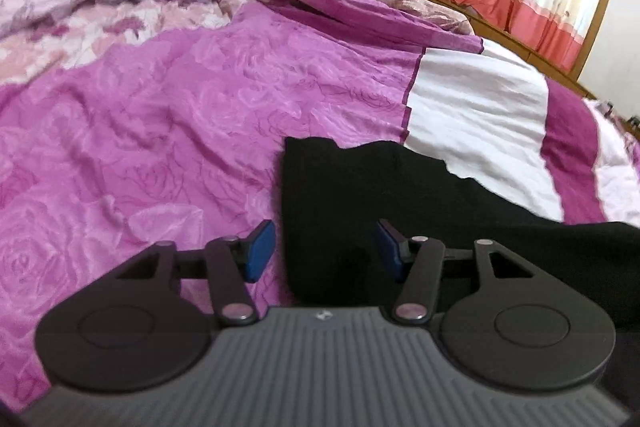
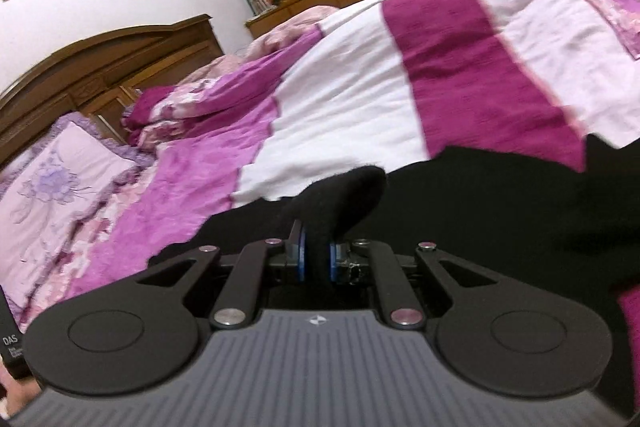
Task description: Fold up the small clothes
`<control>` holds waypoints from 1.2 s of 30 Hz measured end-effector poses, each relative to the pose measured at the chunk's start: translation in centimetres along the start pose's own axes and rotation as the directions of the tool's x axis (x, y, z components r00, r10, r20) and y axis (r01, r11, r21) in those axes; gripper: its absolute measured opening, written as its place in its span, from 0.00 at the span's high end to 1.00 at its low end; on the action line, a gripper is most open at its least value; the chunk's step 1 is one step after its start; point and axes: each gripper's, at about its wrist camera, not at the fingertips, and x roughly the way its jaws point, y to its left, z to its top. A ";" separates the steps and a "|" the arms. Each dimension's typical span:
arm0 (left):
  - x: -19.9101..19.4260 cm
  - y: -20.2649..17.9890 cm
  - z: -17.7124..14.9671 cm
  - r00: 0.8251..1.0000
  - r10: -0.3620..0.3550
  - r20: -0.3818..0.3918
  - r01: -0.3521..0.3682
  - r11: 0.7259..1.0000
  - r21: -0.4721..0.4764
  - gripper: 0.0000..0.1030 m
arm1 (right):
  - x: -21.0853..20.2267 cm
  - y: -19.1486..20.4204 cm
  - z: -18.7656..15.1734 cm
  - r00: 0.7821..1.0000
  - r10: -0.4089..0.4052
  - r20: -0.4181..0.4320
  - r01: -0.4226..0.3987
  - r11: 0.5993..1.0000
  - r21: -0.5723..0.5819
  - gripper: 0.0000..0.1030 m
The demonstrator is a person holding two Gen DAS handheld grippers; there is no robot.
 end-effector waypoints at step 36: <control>-0.6 -2.5 -4.1 0.994 -0.078 -0.083 0.094 0.973 0.210 0.91 | -7.7 -5.1 -1.0 0.997 0.037 0.064 -0.039 0.999 0.028 0.90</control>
